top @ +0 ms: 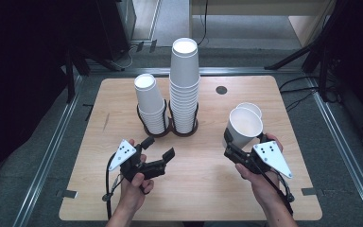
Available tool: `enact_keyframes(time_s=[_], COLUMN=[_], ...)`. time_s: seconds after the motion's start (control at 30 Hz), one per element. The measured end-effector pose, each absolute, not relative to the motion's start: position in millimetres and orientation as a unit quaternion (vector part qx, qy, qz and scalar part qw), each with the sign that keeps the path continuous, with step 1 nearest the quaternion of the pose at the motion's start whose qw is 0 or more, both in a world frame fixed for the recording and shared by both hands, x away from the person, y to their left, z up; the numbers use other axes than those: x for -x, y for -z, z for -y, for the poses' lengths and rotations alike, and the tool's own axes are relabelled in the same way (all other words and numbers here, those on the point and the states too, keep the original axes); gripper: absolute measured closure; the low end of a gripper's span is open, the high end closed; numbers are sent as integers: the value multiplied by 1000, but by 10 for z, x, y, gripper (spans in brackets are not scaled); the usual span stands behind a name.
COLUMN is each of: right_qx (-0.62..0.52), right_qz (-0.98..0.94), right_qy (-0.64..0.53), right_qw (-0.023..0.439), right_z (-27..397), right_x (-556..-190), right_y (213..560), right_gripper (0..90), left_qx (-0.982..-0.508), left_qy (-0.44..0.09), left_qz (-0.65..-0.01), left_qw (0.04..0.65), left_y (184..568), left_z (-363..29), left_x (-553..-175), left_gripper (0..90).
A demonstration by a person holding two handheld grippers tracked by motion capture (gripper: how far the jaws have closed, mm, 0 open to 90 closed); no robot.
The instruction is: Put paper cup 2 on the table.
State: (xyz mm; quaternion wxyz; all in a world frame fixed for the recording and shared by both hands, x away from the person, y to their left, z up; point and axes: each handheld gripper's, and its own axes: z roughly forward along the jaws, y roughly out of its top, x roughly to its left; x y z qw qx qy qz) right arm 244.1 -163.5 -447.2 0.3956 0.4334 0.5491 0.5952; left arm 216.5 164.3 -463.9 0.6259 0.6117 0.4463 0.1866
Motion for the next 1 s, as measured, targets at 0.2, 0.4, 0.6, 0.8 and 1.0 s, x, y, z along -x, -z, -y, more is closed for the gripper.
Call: enact_keyframes(time_s=[0.2, 0.4, 0.6, 0.8, 1.0], right_qx=[-424, -398, -401, -388, -376], right_qz=[-561, -567, -555, -583, -616], right_qy=[-588, -588, -591, -570, -550], right_qw=[400, 417, 426, 430, 420], right_z=[1668, 1704, 1770, 1777, 1747], right_x=[-2471, -2512, -2604, -2664, -2712], right_y=[4566, 4696, 4814, 5030, 5212], right_gripper=[155, 154, 156, 155, 155], left_qx=[-598, -587, -574, -571, -551], left_qy=[-211, -224, -232, -242, -257], left_qz=[-476, -506, -535, -554, -577], left_qw=[610, 591, 575, 556, 545], left_y=[4744, 4889, 5021, 5148, 5215], left_z=[-1908, -2139, -2366, -2555, -2746], left_x=[-2096, -2014, -1954, -1874, -1832], left_gripper=[83, 83, 83, 83, 83])
